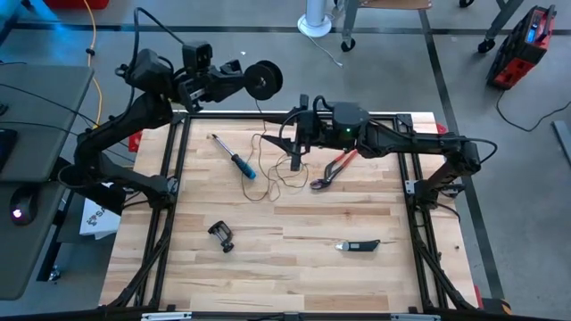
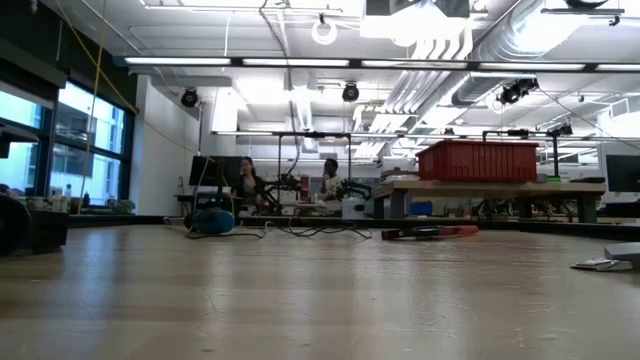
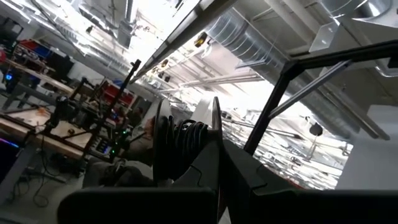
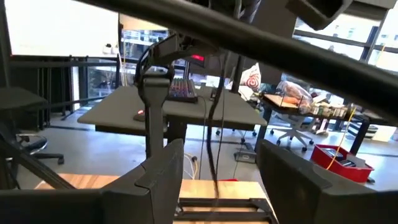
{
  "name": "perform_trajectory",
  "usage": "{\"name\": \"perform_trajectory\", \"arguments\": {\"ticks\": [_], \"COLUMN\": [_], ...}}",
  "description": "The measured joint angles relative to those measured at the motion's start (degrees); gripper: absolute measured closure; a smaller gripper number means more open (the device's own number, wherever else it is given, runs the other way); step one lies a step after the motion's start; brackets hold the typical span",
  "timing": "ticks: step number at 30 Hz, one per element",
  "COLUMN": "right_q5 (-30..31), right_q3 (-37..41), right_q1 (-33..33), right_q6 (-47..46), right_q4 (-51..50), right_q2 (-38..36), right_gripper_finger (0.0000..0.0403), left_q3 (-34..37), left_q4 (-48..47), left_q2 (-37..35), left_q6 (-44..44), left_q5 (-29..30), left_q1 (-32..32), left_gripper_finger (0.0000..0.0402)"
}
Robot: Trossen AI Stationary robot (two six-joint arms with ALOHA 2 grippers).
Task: Coil cords
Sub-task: Coil the black wire onto the black spool
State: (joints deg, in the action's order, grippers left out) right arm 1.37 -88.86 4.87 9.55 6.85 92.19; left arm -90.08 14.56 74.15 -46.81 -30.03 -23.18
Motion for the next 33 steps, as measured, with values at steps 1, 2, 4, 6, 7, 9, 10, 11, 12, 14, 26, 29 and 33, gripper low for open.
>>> {"name": "perform_trajectory", "arguments": {"ticks": [1, 2, 4, 6, 7, 9, 10, 11, 12, 14, 26, 29, 33], "right_q5": [0.0, 0.0, 0.03, 0.18, 0.2, 0.2, 0.22, 0.24, 0.27, 0.56, 0.8, 0.6, 0.81], "right_q3": [0.0, 0.0, 0.0, 0.0, 0.0, 0.0, 0.0, 0.0, 0.0, 0.0, 0.0, 0.0, 0.0], "right_q1": [0.0, 0.01, 0.0, 0.0, 0.0, -0.03, 0.0, 0.0, 0.0, -0.01, -2.92, -4.66, -6.0], "right_q6": [0.35, 0.83, 1.79, 1.93, 1.91, 1.93, 2.1, 2.39, 2.49, 2.39, -2.06, -2.05, -2.05], "right_q4": [-0.03, -0.14, -0.32, 0.01, 0.24, 0.2, 0.11, -0.02, -0.09, -0.07, -4.37, -7.44, -10.26], "right_q2": [-0.01, -0.01, -0.01, 0.08, 0.12, 0.24, 0.27, 0.27, 0.27, 0.27, -1.92, -3.97, -6.51], "right_gripper_finger": [0.0213, 0.0222, 0.0249, 0.028, 0.0294, 0.0317, 0.0326, 0.0336, 0.0347, 0.0375, 0.0402, 0.0402, 0.0403], "left_q3": [0.0, 0.0, 0.0, 0.0, 0.0, 0.0, 0.0, 0.0, 0.0, 0.0, 0.0, 0.0, 0.0], "left_q4": [0.02, 0.01, -0.19, -0.27, -0.15, -0.12, -0.14, -0.2, -0.23, -0.19, -9.58, -16.01, -22.06], "left_q2": [-0.02, -0.05, 0.04, 0.09, 0.15, 0.15, 0.17, 0.17, 0.17, 0.17, -1.44, -3.38, -5.21], "left_q6": [0.0, 0.02, 0.0, 0.01, 0.02, 0.0, 0.04, 0.23, 0.45, 0.49, 2.65, 2.95, 3.44], "left_q5": [0.22, 0.42, 0.45, 0.48, 0.52, 0.58, 0.58, 0.58, 0.58, 0.57, 0.44, 1.66, 1.61], "left_q1": [0.02, 0.02, 0.04, 0.04, 0.04, 0.04, 0.04, 0.04, 0.04, 0.04, -3.25, -6.04, -7.91], "left_gripper_finger": [0.0401, 0.0401, 0.0402, 0.0402, 0.0402, 0.0402, 0.0401, 0.0402, 0.0402, 0.0401, 0.0402, 0.0401, 0.0401]}}
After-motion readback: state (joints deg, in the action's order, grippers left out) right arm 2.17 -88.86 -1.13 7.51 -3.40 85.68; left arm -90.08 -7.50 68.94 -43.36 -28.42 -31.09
